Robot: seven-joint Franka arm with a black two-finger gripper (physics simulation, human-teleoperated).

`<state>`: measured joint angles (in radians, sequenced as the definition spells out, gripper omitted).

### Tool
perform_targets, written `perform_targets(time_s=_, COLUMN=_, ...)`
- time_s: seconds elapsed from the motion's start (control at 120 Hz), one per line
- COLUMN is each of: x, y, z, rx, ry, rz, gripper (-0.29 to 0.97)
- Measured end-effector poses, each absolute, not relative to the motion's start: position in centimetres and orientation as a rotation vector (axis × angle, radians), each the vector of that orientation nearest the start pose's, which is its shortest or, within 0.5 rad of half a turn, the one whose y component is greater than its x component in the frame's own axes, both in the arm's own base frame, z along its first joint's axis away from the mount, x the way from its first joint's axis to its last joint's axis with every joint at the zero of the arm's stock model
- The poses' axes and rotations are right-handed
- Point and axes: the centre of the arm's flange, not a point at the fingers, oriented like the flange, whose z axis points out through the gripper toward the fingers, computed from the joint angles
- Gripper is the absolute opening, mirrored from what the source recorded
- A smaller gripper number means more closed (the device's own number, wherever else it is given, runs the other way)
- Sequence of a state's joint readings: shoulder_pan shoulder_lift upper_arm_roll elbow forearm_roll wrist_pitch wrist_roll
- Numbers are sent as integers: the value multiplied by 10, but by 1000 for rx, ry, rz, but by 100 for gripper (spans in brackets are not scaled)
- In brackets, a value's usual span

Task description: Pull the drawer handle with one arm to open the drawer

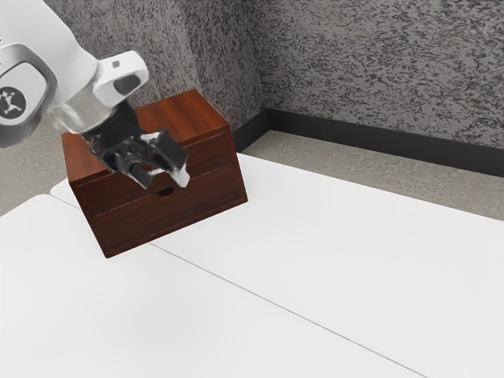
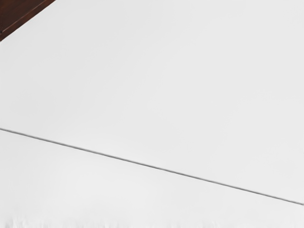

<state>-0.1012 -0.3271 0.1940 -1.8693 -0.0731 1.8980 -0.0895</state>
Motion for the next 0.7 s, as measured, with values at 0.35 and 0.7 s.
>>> perform_targets(time_s=0.35, x=519, y=40, z=696, rx=-2994, ry=-1020, rz=-247, gripper=65)
perform_targets(time_s=0.7, x=554, y=139, z=615, rx=-2958, ry=-533, rz=-280, gripper=67)
